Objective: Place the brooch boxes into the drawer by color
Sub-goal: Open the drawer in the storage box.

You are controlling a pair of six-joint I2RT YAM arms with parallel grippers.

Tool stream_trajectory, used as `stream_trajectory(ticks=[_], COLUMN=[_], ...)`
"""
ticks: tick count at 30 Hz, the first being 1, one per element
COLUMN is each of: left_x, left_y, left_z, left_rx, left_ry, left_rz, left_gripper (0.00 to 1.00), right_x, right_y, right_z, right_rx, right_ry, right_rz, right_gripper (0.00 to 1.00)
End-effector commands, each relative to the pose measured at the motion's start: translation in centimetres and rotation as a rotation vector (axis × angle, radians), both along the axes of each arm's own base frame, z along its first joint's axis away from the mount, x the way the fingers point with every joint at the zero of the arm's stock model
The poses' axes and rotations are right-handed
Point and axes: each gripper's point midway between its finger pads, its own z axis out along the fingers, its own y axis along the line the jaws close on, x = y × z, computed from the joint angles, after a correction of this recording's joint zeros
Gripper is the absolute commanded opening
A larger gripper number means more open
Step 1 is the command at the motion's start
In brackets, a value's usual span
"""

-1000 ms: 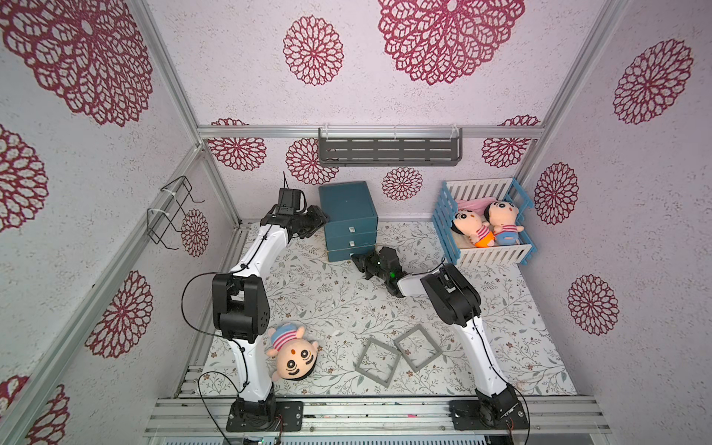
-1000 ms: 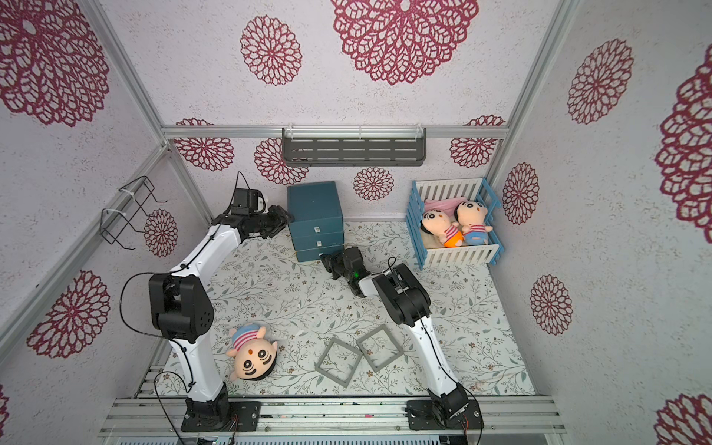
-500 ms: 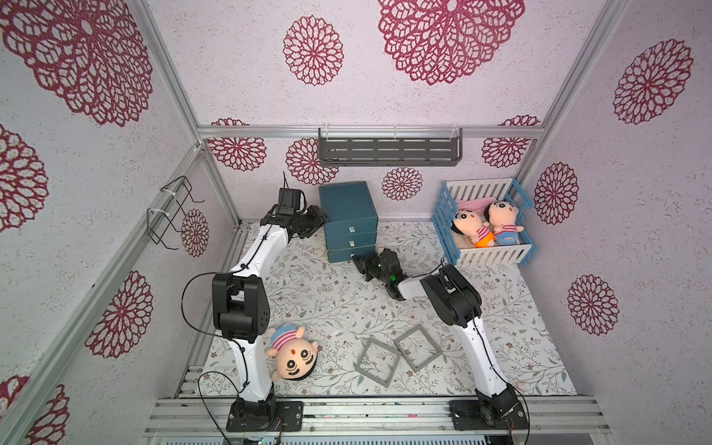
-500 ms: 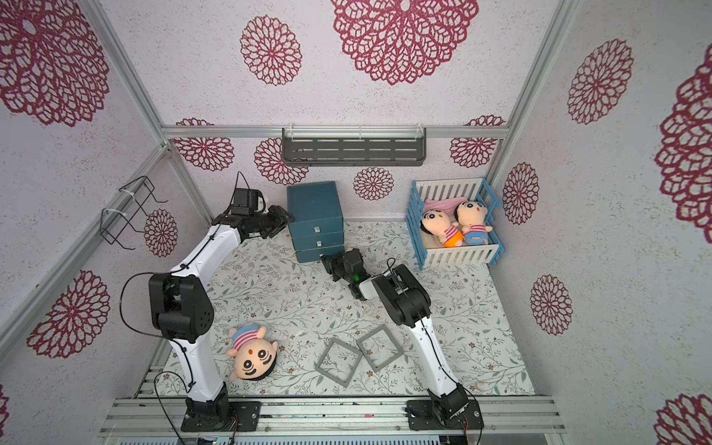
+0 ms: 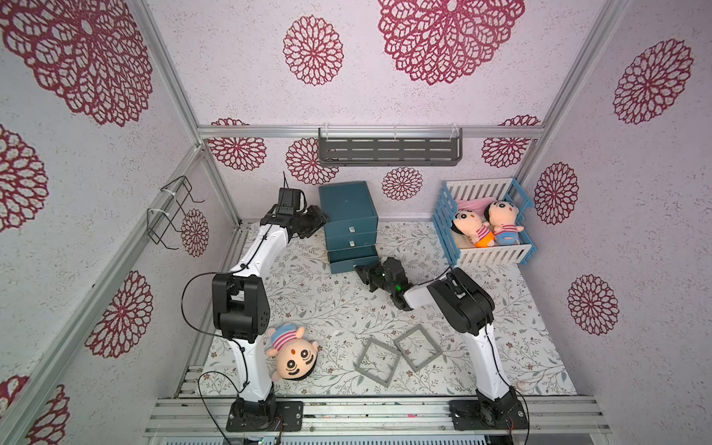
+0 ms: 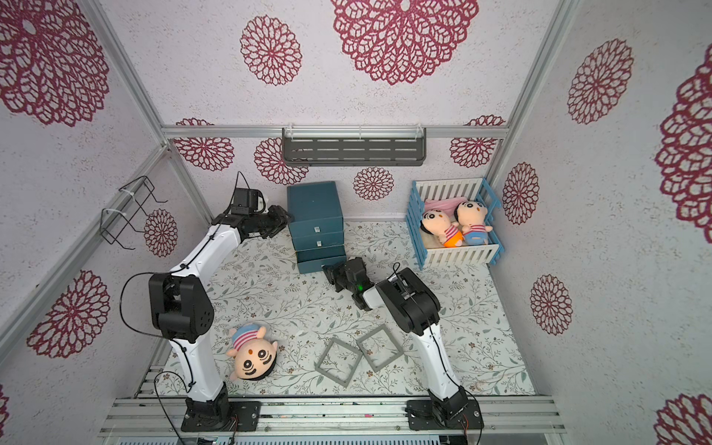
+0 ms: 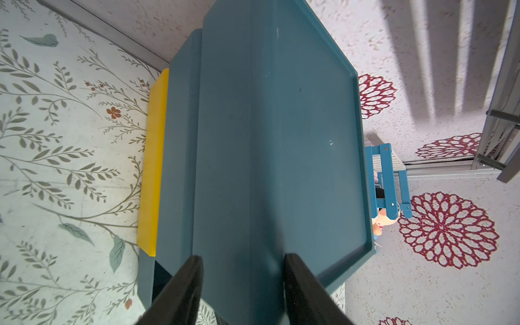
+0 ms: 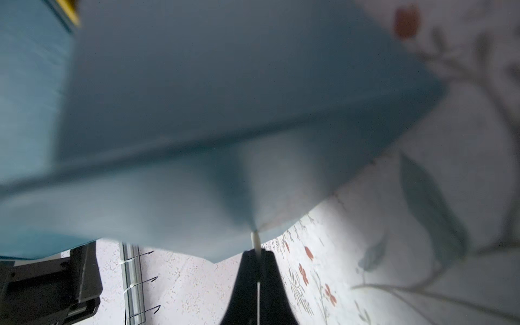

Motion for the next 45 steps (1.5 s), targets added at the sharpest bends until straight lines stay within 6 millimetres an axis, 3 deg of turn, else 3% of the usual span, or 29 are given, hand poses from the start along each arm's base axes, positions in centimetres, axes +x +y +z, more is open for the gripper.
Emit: stream_trajectory(ticks=[1,23,35,41,45], left_x=[-0.6,-0.7,-0.6,-0.8,-0.9], left_y=[0.0,0.0,-0.1,0.0,0.1], left_z=[-2.4,-2.2,-2.1,-1.7,-1.1], left_rx=[0.028,0.028,0.026,0.036,0.049], left_ry=[0.076,0.073,0.070,0.065,0.054], left_rz=[-0.015,-0.019,-0.020,-0.018,-0.014], left_gripper=[0.52,0.52,0.52,0.58,0.64], right_x=[-0.4,-6.1,-7.5,-7.4,-7.4], right_y=[0.2,-0.3,-0.7,-0.9,-1.1], right_z=[4.1,3.5,2.9,3.3,3.8], right_rx=[0.041,0.007,-0.002,-0.024,-0.051], right_ry=[-0.062,-0.029,-0.015,-0.027,-0.047], right_rz=[-0.002,0.036,0.042,0.036,0.036], right_gripper=[0.00,0.00,0.00,0.42,0.55])
